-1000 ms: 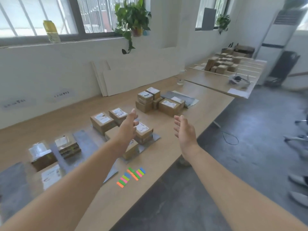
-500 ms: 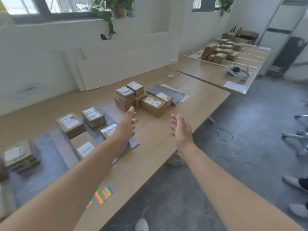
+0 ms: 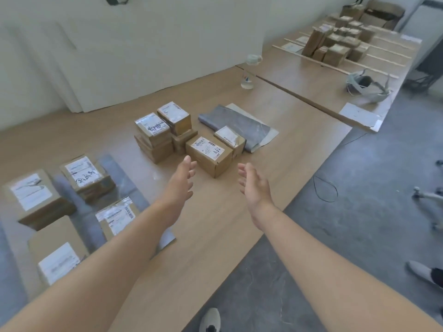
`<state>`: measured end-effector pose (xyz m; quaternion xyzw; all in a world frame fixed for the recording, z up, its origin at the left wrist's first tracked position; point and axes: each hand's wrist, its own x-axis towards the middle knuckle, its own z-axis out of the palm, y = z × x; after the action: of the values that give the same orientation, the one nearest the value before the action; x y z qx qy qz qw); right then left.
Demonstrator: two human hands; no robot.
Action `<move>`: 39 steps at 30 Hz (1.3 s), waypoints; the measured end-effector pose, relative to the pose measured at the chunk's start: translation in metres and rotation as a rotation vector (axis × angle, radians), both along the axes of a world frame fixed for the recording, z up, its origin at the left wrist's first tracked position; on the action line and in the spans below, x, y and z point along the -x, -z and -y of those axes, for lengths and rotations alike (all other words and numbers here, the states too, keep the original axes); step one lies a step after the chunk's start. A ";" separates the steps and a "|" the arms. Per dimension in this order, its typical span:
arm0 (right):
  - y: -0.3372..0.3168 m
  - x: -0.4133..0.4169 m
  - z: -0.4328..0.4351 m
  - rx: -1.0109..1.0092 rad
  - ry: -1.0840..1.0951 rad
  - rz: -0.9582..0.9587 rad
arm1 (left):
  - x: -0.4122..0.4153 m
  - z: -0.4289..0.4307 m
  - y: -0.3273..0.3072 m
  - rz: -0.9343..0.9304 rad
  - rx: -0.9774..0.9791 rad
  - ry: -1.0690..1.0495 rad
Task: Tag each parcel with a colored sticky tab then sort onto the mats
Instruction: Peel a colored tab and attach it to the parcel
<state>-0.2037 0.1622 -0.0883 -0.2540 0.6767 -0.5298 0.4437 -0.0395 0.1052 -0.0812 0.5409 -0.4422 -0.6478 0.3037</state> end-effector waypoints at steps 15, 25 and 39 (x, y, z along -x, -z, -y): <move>0.057 0.094 0.173 -0.109 -0.228 0.005 | 0.082 0.120 0.059 0.066 -0.123 -0.269; 0.102 0.123 0.263 -0.186 -0.496 -0.133 | 0.117 0.162 0.107 0.083 -0.255 -0.494; 0.135 0.111 0.318 -0.276 -0.636 -0.286 | 0.135 0.214 0.137 0.014 -0.371 -0.526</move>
<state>-0.3144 -0.1560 -0.2233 -0.4607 0.6841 -0.2284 0.5172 -0.1740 -0.1084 -0.2184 0.6874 -0.1635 -0.6128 0.3538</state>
